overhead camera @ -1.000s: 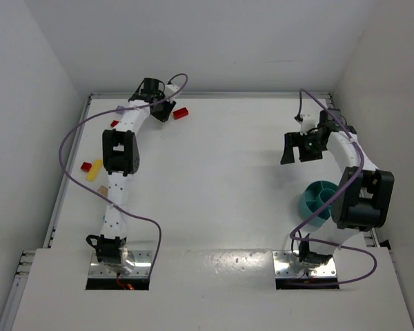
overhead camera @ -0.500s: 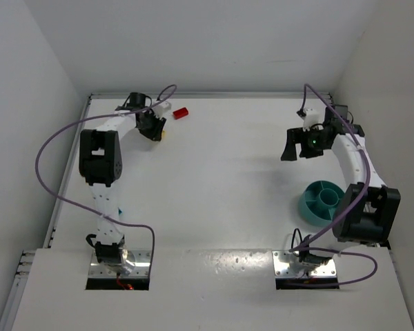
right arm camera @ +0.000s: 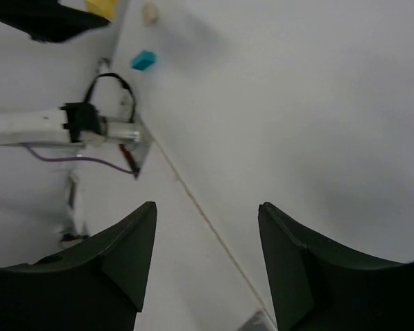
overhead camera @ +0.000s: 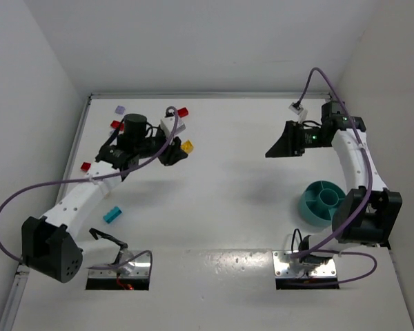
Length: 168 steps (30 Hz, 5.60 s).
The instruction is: Sort the legos into containers by color
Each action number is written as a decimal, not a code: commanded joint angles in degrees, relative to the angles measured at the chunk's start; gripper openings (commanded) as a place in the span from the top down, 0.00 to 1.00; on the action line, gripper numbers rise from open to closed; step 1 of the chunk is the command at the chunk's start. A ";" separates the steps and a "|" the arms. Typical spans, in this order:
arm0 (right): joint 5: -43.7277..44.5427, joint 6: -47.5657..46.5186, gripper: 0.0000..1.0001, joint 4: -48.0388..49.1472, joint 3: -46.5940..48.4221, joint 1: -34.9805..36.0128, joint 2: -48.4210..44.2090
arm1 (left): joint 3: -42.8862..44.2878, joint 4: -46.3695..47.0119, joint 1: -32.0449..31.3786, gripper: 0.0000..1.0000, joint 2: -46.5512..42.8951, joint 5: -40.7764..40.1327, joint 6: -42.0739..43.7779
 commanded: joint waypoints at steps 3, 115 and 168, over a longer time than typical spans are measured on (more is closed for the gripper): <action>-15.32 15.23 0.42 9.74 -2.23 4.09 -3.38 | -2.15 6.15 -6.69 0.97 -2.55 -0.51 -9.25; 65.44 -17.62 1.00 -2.35 -7.23 1.55 -28.44 | 7.25 -9.14 -1.34 0.00 -1.58 -17.39 -19.79; 47.09 -15.43 0.03 -3.68 -1.61 0.41 -19.13 | 24.56 -39.02 26.60 0.09 9.29 -36.45 -9.68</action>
